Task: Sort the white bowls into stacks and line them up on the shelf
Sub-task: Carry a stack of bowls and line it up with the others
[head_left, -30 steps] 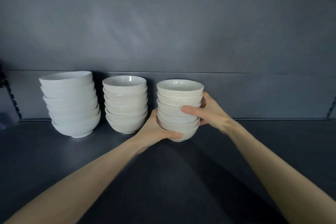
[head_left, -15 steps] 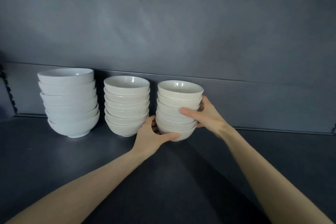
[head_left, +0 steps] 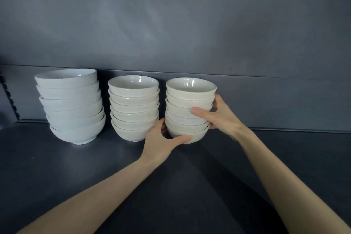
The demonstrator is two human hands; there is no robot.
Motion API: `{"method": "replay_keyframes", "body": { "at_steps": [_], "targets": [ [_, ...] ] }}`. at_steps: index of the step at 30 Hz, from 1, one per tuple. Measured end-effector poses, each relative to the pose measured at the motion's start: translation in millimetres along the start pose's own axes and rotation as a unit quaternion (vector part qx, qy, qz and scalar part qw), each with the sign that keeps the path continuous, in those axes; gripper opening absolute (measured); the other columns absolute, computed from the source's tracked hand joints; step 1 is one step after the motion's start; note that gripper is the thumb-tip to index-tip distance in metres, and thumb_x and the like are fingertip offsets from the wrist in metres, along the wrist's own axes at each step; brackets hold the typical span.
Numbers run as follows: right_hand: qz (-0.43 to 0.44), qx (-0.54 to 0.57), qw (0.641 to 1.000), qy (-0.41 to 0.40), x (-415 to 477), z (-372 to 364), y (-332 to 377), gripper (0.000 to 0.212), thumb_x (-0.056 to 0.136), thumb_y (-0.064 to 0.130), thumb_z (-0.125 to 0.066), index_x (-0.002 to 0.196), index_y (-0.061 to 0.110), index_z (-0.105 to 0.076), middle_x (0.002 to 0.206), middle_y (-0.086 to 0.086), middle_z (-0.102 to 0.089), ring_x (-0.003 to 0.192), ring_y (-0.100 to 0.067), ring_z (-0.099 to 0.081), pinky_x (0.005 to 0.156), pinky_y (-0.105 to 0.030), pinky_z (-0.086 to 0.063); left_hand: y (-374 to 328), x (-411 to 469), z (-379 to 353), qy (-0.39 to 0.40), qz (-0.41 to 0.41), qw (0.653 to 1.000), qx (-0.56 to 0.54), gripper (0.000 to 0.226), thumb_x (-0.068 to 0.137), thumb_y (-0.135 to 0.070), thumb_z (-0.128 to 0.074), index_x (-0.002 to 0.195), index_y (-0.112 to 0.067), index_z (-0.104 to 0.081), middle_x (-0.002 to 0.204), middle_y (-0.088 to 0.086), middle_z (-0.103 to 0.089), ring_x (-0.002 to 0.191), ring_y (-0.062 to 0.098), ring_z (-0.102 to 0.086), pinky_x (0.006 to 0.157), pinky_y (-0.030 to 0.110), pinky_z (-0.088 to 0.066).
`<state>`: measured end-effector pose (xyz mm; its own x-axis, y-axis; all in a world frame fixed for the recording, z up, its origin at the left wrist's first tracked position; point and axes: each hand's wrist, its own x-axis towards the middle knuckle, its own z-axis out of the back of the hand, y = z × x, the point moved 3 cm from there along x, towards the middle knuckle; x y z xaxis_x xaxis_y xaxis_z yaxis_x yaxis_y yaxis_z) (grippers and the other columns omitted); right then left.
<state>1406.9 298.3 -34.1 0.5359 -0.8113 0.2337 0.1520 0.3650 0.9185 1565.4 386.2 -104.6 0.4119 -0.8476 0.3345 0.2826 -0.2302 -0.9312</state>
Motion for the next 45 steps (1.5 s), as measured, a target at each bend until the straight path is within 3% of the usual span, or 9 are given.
{"method": "replay_keyframes", "body": {
  "at_steps": [4, 9, 14, 24, 33, 37, 40, 43, 45],
  "targets": [
    [0.004, -0.005, 1.000, -0.005, -0.7, -0.5, 1.3, 0.093, 0.057, 0.053, -0.077, 0.136, 0.031, -0.033, 0.119, 0.021, -0.053, 0.108, -0.003, -0.055, 0.083, -0.035, -0.056, 2.2, 1.3, 0.4, 0.007, -0.002, 1.000, 0.009, 0.080, 0.058, -0.038, -0.088, 0.130, -0.025, -0.054, 0.122, -0.014, -0.064, 0.113, 0.002, -0.058, 0.099, 0.029, -0.049],
    [0.002, -0.012, 1.000, -0.011, 0.1, -0.7, -0.6, 0.092, 0.055, 0.057, -0.077, 0.133, 0.032, -0.035, 0.119, 0.018, -0.055, 0.111, -0.006, -0.056, 0.084, -0.038, -0.056, 0.2, 0.2, 1.3, 0.005, -0.005, 1.000, 0.002, 0.074, 0.062, -0.031, -0.088, 0.129, -0.025, -0.055, 0.121, -0.015, -0.064, 0.113, 0.000, -0.058, 0.095, 0.021, -0.048],
    [0.007, -0.009, 1.000, -0.012, -0.9, -1.5, 1.2, 0.091, 0.055, 0.056, -0.076, 0.133, 0.031, -0.035, 0.117, 0.020, -0.054, 0.109, -0.004, -0.055, 0.080, -0.034, -0.057, 0.4, -1.1, 1.2, 0.006, -0.006, 1.000, -0.002, 0.071, 0.062, -0.030, -0.087, 0.126, -0.026, -0.057, 0.119, -0.017, -0.064, 0.112, -0.001, -0.057, 0.094, 0.019, -0.046],
    [0.006, -0.015, 1.000, -0.006, -0.8, -3.0, -0.4, 0.093, 0.056, 0.059, -0.075, 0.135, 0.032, -0.033, 0.116, 0.023, -0.052, 0.109, -0.005, -0.055, 0.081, -0.031, -0.055, -3.3, -3.6, 2.0, 0.003, -0.014, 1.000, 0.002, 0.058, 0.064, -0.023, -0.087, 0.111, -0.037, -0.055, 0.110, -0.022, -0.064, 0.105, -0.008, -0.058, 0.078, 0.002, -0.044],
    [-0.011, -0.024, 1.000, 0.005, -1.3, -2.4, -1.0, 0.096, 0.062, 0.057, -0.077, 0.140, 0.031, -0.027, 0.119, 0.022, -0.050, 0.117, -0.011, -0.052, 0.098, -0.042, -0.050, -6.6, -5.0, 1.4, 0.016, -0.015, 1.000, 0.009, 0.063, 0.066, -0.024, -0.086, 0.122, -0.026, -0.057, 0.115, -0.016, -0.066, 0.109, -0.001, -0.060, 0.087, 0.014, -0.049],
    [-0.022, -0.036, 0.999, 0.025, -1.5, -1.3, 2.5, 0.093, 0.069, 0.054, -0.076, 0.142, 0.029, -0.024, 0.121, 0.019, -0.049, 0.118, -0.012, -0.051, 0.096, -0.038, -0.048, -8.1, -6.8, 2.9, 0.037, 0.012, 0.997, 0.064, 0.085, 0.060, -0.048, -0.084, 0.134, -0.026, -0.049, 0.129, -0.015, -0.060, 0.119, 0.002, -0.054, 0.105, 0.032, -0.045],
    [-0.036, -0.053, 0.997, 0.043, -2.1, 1.8, 6.3, 0.100, 0.066, 0.057, -0.078, 0.144, 0.028, -0.022, 0.130, 0.014, -0.048, 0.121, -0.014, -0.049, 0.095, -0.037, -0.047, -16.3, -9.4, 3.6, 0.066, 0.038, 0.987, 0.140, 0.094, 0.061, -0.060, -0.078, 0.141, -0.028, -0.041, 0.137, -0.016, -0.052, 0.125, 0.004, -0.048, 0.109, 0.034, -0.040],
    [-0.038, -0.097, 0.993, 0.055, -12.2, 8.3, 19.9, 0.090, 0.076, 0.049, -0.074, 0.145, 0.021, -0.023, 0.128, 0.014, -0.046, 0.114, -0.009, -0.047, 0.079, -0.022, -0.044, -32.3, -10.8, 6.8, 0.091, 0.057, 0.967, 0.230, 0.067, 0.077, -0.045, -0.074, 0.133, -0.016, -0.049, 0.128, -0.009, -0.057, 0.118, 0.009, -0.052, 0.096, 0.023, -0.040],
    [-0.048, -0.138, 0.987, 0.065, -22.8, 17.8, 25.4, 0.080, 0.082, 0.043, -0.069, 0.145, 0.018, -0.027, 0.124, 0.012, -0.045, 0.113, -0.009, -0.045, 0.076, -0.020, -0.043, -42.3, -12.8, 11.9, 0.111, 0.062, 0.941, 0.314, 0.039, 0.083, -0.042, -0.068, 0.107, -0.012, -0.061, 0.100, -0.006, -0.061, 0.096, 0.011, -0.056, 0.079, 0.021, -0.040]
  ]
}}
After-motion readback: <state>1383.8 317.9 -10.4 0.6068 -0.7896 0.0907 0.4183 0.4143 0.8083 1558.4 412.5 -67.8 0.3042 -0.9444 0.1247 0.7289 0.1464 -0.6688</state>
